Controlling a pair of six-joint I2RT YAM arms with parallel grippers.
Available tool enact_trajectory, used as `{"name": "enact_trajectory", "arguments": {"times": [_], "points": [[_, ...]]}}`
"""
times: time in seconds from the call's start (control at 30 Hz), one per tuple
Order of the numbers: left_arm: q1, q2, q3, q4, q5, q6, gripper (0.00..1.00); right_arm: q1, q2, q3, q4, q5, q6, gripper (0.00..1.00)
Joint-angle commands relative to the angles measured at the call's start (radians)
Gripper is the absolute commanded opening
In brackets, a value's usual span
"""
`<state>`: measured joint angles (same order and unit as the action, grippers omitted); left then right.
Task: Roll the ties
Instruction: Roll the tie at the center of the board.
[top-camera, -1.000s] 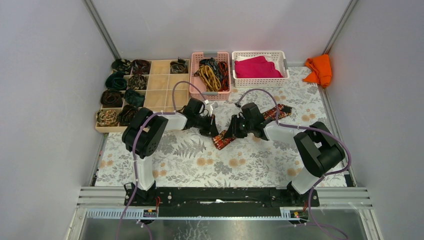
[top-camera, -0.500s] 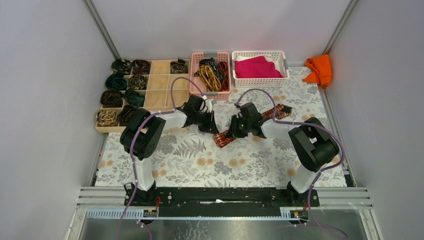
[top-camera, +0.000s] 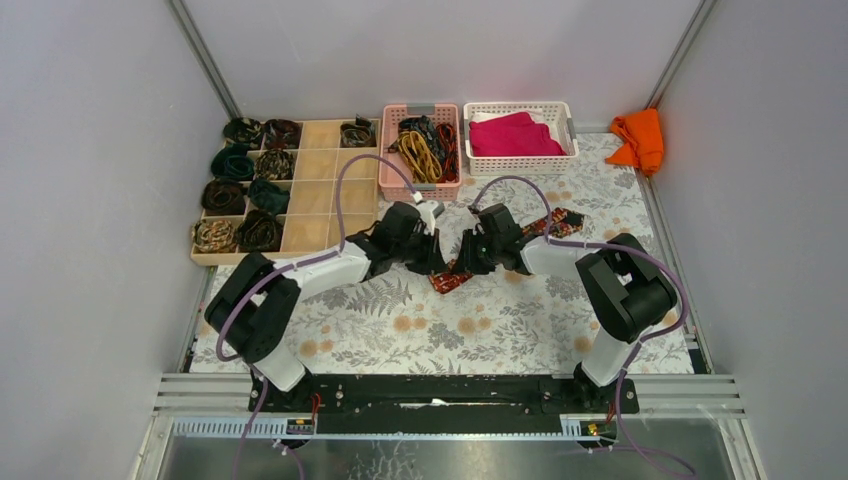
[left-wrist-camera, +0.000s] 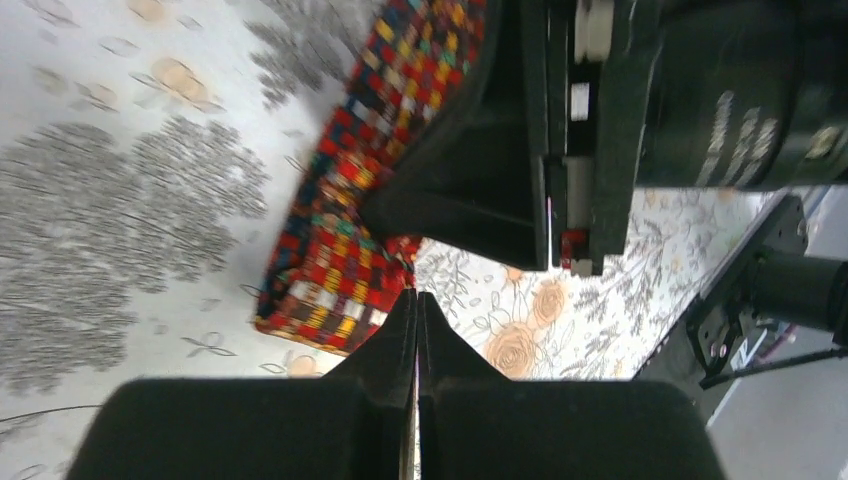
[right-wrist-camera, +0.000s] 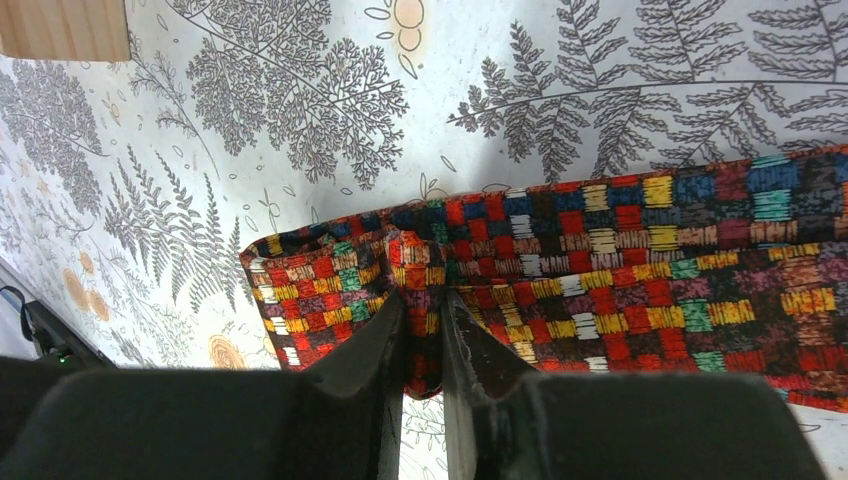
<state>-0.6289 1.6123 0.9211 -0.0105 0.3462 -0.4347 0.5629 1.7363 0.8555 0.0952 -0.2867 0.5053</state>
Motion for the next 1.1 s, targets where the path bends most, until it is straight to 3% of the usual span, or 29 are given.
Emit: {"name": "enact_trajectory", "arguments": {"times": [0.0,0.37,0.43,0.53,0.67,0.9,1.07], "points": [[-0.044,0.053,-0.038,0.064,-0.038,-0.025,0.00,-0.005,0.019,0.016,-0.060,0.099,-0.046,0.16],[-0.063,0.195,-0.007,0.012,-0.170,-0.037,0.00,-0.003,-0.018,0.015,-0.083,0.127,-0.056,0.14],[-0.064,0.208,-0.010,0.002,-0.172,-0.044,0.00,-0.003,-0.034,0.021,-0.089,0.137,-0.062,0.22],[-0.068,0.210,-0.021,-0.016,-0.180,-0.049,0.00,0.005,-0.071,0.036,-0.148,0.175,-0.079,0.44],[-0.070,0.206,-0.038,-0.030,-0.186,-0.053,0.00,0.020,-0.122,0.048,-0.187,0.243,-0.104,0.53],[-0.075,0.148,-0.046,-0.024,-0.170,-0.063,0.00,0.126,-0.206,0.060,-0.213,0.396,-0.182,0.52],[-0.075,0.071,-0.008,-0.063,-0.177,-0.060,0.00,0.138,-0.251,0.037,-0.177,0.389,-0.186,0.50]]}}
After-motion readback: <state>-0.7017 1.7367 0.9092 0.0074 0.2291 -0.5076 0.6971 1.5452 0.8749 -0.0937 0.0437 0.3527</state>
